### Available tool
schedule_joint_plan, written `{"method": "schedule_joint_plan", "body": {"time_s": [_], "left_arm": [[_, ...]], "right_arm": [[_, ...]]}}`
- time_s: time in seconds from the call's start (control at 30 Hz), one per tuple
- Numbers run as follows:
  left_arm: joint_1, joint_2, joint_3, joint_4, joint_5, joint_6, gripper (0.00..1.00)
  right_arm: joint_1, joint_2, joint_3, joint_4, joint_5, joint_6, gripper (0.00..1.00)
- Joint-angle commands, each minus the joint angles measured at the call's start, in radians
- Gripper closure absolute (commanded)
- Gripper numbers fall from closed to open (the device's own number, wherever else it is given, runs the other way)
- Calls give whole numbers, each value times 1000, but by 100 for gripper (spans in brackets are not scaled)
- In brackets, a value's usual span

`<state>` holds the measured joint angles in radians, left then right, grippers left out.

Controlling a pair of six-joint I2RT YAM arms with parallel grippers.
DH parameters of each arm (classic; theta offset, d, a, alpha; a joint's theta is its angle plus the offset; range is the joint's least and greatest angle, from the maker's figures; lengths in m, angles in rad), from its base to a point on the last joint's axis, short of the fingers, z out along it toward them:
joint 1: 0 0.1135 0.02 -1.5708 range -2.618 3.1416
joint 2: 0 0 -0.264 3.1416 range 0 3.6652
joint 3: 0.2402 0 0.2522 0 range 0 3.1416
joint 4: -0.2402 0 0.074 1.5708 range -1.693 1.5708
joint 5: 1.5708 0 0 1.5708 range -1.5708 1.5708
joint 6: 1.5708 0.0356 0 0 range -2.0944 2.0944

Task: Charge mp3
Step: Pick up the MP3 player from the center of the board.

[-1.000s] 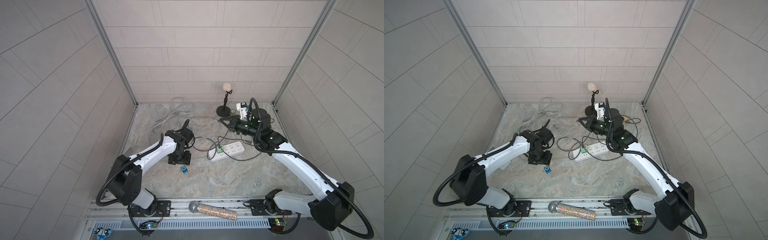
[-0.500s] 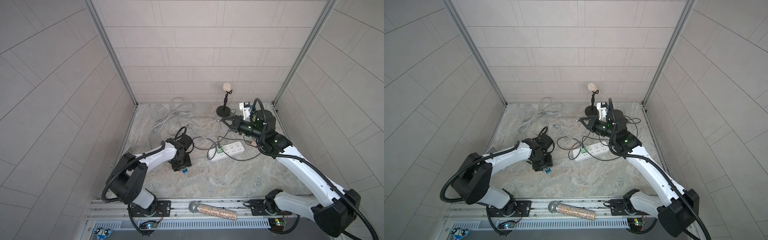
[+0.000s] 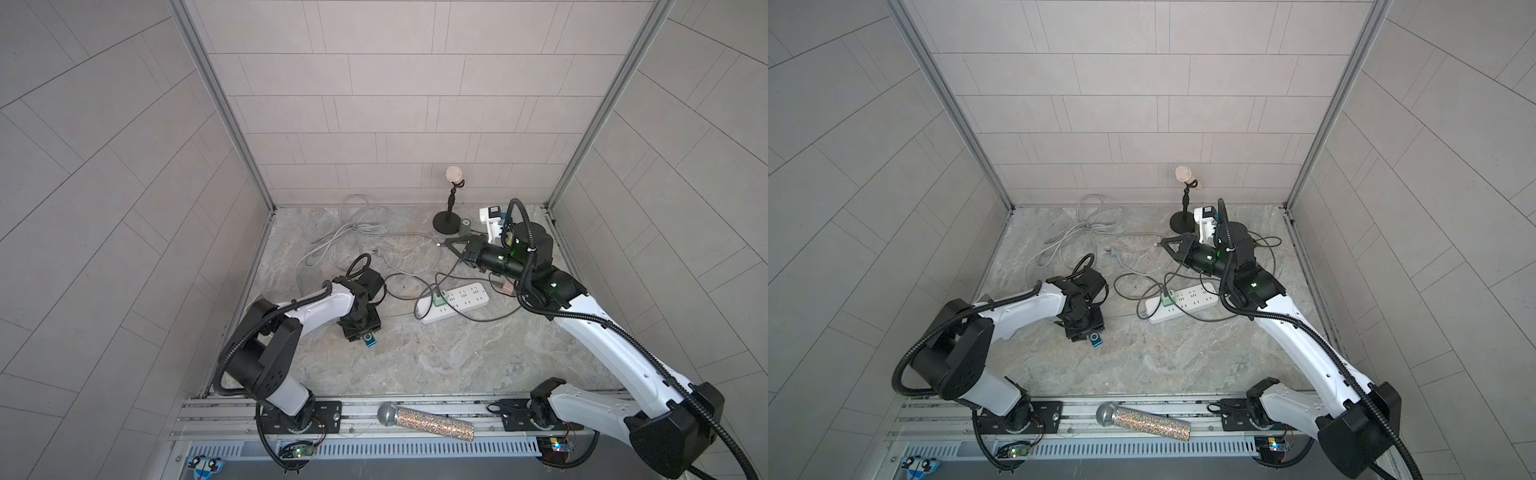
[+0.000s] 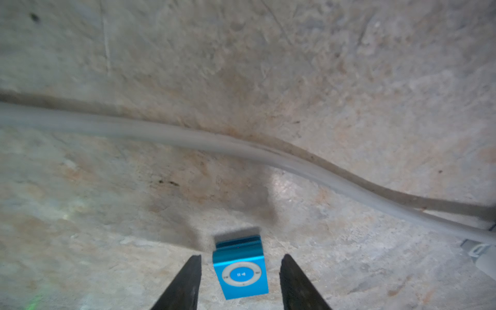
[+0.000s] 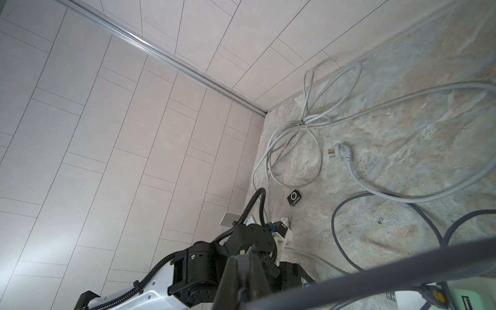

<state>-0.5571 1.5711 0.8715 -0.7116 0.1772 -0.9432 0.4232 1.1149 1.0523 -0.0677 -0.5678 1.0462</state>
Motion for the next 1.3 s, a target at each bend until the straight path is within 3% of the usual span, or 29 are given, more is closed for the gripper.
{"method": "schedule_joint_plan", "body": {"time_s": [0.0, 0.27, 0.57, 0.87, 1.13, 1.27], "left_arm": [[6, 10, -11, -13, -12, -10, 49], [6, 25, -14, -7, 4, 3, 58], [6, 29, -58, 44, 32, -9, 61], [11, -15, -10, 55, 49, 30, 85], [27, -304, 105, 345, 94, 90, 91], [42, -297, 234, 541, 257, 83, 94]], "right_arm": [[-9, -20, -8, 14, 6, -14, 100], [-14, -26, -11, 6, 8, -19, 100], [-15, -27, -9, -2, 9, -21, 100], [-17, -29, -12, -9, 19, -21, 100], [17, -18, 7, 23, 64, -160, 100], [27, -8, 93, -37, 116, -273, 100]]}}
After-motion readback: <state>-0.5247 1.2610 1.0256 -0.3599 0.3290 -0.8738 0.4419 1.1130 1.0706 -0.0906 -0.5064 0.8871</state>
